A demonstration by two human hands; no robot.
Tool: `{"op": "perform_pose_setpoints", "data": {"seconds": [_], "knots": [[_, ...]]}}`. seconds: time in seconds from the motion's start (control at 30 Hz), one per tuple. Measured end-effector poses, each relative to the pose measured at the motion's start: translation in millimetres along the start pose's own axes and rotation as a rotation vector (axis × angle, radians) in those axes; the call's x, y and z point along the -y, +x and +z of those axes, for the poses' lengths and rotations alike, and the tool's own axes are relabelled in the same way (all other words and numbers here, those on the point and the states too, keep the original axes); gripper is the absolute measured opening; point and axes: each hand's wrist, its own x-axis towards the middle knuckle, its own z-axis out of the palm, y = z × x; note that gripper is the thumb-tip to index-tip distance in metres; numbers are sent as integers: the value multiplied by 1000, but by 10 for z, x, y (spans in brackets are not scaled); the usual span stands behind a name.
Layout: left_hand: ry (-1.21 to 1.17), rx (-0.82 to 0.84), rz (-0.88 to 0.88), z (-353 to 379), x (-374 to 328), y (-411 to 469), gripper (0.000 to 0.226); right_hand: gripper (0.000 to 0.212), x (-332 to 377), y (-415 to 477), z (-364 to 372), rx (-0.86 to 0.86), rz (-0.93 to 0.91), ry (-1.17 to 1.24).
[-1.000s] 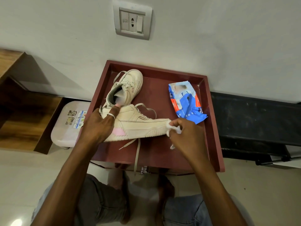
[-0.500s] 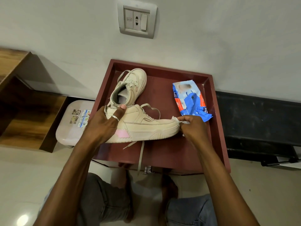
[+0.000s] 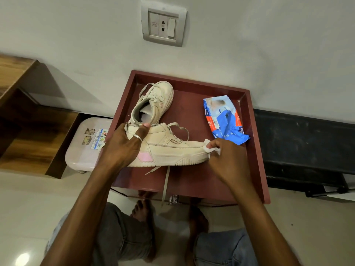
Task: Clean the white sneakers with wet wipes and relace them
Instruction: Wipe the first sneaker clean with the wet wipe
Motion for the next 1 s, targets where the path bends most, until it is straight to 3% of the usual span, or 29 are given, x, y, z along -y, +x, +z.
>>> {"op": "perform_pose_setpoints", "data": {"seconds": [0.17, 0.33, 0.47, 0.53, 0.6, 0.7, 0.77, 0.83, 0.9, 1.0], "knots": [[-18, 6, -20, -7, 0, -16, 70, 32, 510, -338, 126, -64, -234, -13], [-70, 16, -47, -5, -60, -33, 67, 35, 820, -526, 374, 2, -468, 57], [-136, 146, -89, -64, -177, -102, 59, 39, 608, -353, 277, -142, -403, 19], [-375, 249, -144, -99, -296, -124, 56, 43, 533, -283, 223, -200, -354, 6], [-555, 354, -64, -185, -275, -224, 44, 41, 517, -255, 203, -214, -346, -6], [-536, 397, -54, -249, -259, -187, 31, 37, 458, -211, 184, -214, -325, -19], [-519, 576, -25, -261, -179, -209, 67, 32, 380, -158, 153, -233, -274, 24], [-517, 703, 146, -252, -86, -171, 107, 27, 321, -111, 87, -261, -231, 66], [-473, 741, 248, -126, -201, -106, 119, 25, 261, -79, 17, -276, -203, 102], [-505, 629, 226, -28, -263, -102, 120, 24, 290, -81, -78, -268, -140, 156]]}}
